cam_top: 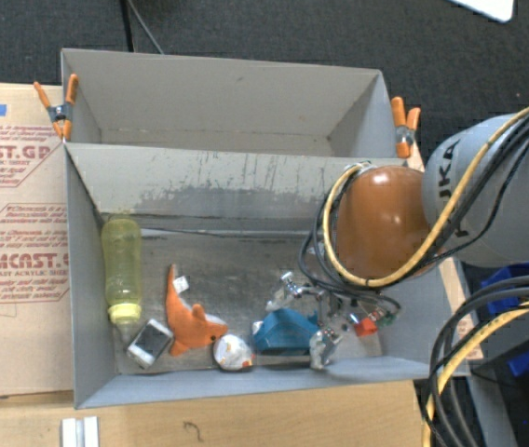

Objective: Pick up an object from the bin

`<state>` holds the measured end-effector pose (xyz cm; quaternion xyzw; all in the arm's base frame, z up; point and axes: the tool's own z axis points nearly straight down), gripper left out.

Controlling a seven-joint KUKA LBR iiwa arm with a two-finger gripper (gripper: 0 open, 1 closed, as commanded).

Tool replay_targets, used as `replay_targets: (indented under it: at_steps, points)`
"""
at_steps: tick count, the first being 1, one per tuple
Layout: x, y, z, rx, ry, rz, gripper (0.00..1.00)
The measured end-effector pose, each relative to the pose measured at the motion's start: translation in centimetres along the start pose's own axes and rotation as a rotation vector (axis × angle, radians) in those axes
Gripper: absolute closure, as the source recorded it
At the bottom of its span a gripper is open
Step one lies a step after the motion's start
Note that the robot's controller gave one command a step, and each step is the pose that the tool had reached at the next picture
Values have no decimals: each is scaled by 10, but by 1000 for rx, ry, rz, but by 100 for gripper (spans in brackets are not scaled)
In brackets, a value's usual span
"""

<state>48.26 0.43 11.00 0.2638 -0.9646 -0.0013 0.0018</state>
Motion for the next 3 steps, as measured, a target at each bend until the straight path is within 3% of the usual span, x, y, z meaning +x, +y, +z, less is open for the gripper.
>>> replay_targets:
  at_steps: [1, 2, 3]
  points:
    - [-10, 7, 11, 9, -14, -388, 100]
    - [-10, 7, 12, 9, -14, -388, 100]
    - [-76, 36, -170, 6, -9, -511, 100]
